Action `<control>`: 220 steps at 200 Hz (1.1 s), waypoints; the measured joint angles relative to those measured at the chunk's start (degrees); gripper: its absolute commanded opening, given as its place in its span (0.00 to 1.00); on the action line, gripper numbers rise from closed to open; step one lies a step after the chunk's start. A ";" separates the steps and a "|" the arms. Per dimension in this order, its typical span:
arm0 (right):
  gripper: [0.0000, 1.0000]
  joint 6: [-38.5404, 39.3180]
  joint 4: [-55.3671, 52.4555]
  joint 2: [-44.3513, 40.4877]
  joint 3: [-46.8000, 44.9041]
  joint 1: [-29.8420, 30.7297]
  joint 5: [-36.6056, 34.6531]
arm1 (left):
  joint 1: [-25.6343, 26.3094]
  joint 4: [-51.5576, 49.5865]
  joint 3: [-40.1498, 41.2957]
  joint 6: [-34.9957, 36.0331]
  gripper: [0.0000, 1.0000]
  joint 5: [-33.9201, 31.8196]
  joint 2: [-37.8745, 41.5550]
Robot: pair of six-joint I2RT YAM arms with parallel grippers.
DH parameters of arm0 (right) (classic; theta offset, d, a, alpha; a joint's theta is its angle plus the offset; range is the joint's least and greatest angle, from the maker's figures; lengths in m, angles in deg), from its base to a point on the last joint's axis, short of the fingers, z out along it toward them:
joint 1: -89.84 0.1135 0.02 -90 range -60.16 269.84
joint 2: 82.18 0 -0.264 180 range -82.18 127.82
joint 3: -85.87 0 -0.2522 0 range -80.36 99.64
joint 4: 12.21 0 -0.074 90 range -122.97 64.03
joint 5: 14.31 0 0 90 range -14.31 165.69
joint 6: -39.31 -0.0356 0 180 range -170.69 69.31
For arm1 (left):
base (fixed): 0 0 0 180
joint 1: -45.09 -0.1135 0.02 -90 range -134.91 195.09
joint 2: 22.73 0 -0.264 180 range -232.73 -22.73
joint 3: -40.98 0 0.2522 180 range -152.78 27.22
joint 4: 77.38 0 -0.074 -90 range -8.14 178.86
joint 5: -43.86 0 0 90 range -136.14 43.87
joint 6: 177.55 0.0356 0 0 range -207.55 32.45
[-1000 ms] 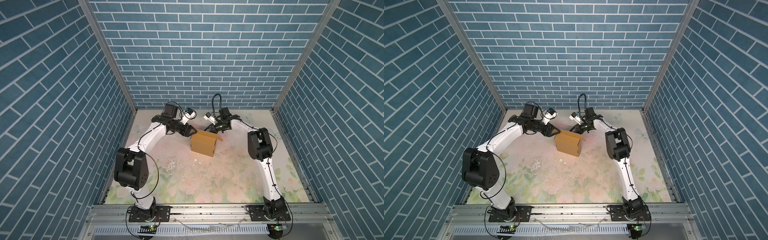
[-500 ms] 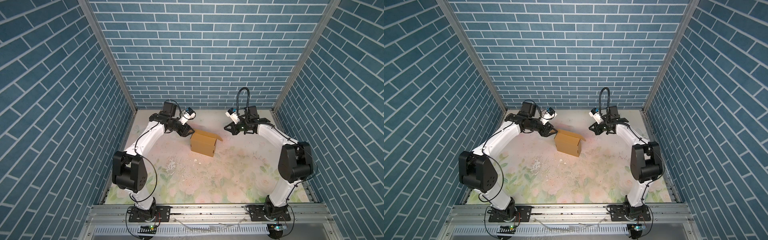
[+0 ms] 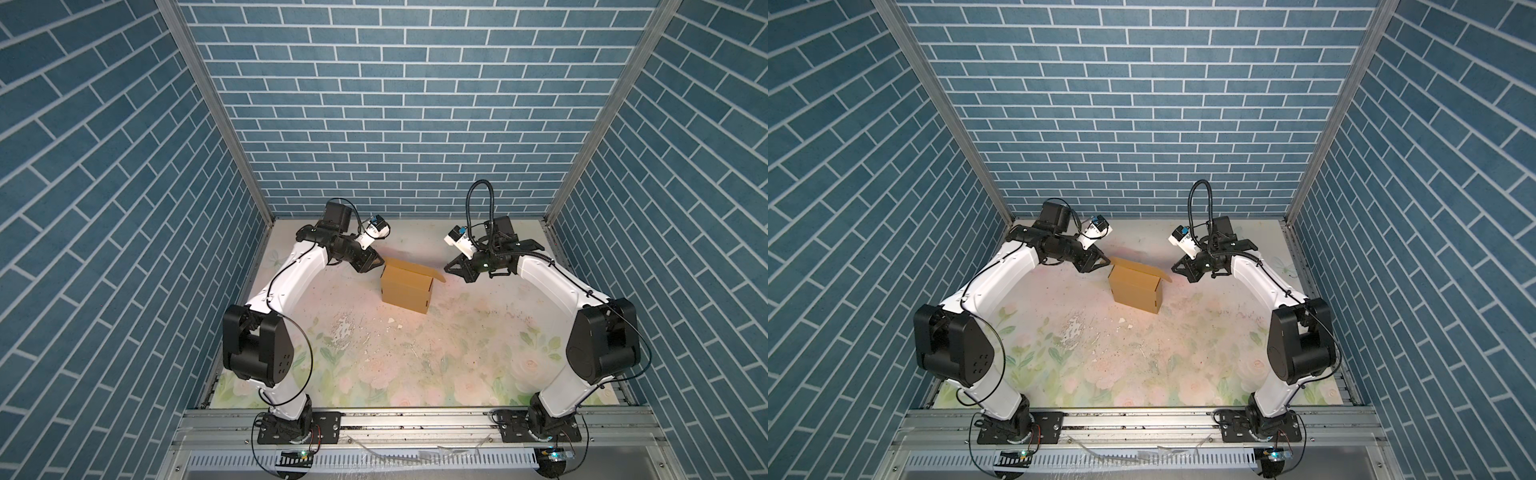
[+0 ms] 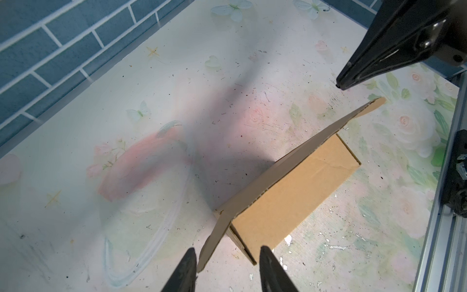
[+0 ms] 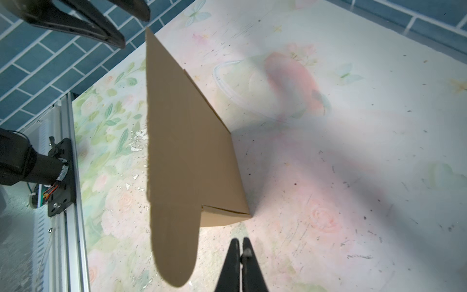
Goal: Assemble paper box
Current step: Fold and tuck the lid into the gap.
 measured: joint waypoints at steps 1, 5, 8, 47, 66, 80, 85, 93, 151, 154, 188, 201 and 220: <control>0.08 0.04 -0.11 0.00 0.00 0.07 0.00 | 0.00 0.02 0.00 0.00 0.42 -0.02 0.00; 0.08 0.07 -0.22 0.00 0.00 0.24 0.07 | 0.00 0.02 0.00 -0.02 0.42 -0.04 0.00; 0.08 0.09 -0.26 0.00 0.00 0.42 0.11 | 0.04 0.00 0.00 -0.02 0.42 -0.15 -0.07; 0.08 0.15 -0.61 -0.04 -0.98 1.44 0.48 | 0.42 -0.09 -1.60 -0.11 0.44 -0.87 -2.36; 0.08 0.35 -1.38 -0.07 -1.31 1.44 0.46 | 0.74 -0.24 -2.12 -0.20 0.44 -1.86 -3.30; 0.08 0.37 -1.86 -0.33 -1.38 1.44 0.55 | 1.05 -0.26 -2.12 -0.35 0.42 -2.27 -3.30; 0.08 0.37 -1.86 -0.50 -1.49 1.44 0.55 | 1.14 -0.24 -2.12 -0.42 0.41 -2.36 -3.30; 0.08 0.37 -1.88 -0.92 -1.84 1.46 0.55 | 1.25 -0.20 -2.12 -0.74 0.40 -2.58 -3.30; 0.08 0.37 -3.39 -3.43 -2.08 3.23 0.35 | 1.33 0.50 0.66 -3.50 0.35 -3.37 -1.05; 0.08 0.37 -3.41 -3.56 -2.08 3.32 0.28 | 1.33 0.52 0.83 -3.65 0.34 -3.37 -0.96; 0.08 0.37 -3.82 -5.07 -2.32 3.93 -0.42 | 1.33 1.07 2.12 -5.01 0.29 -3.45 -0.39; 0.08 0.35 -4.07 -5.88 -2.84 3.93 -0.68 | 1.33 1.29 2.43 -5.77 0.24 -3.45 -0.39; 0.08 0.33 -4.48 -6.56 -3.15 3.93 -0.94 | 1.36 1.40 2.47 -6.34 0.23 -3.52 -0.31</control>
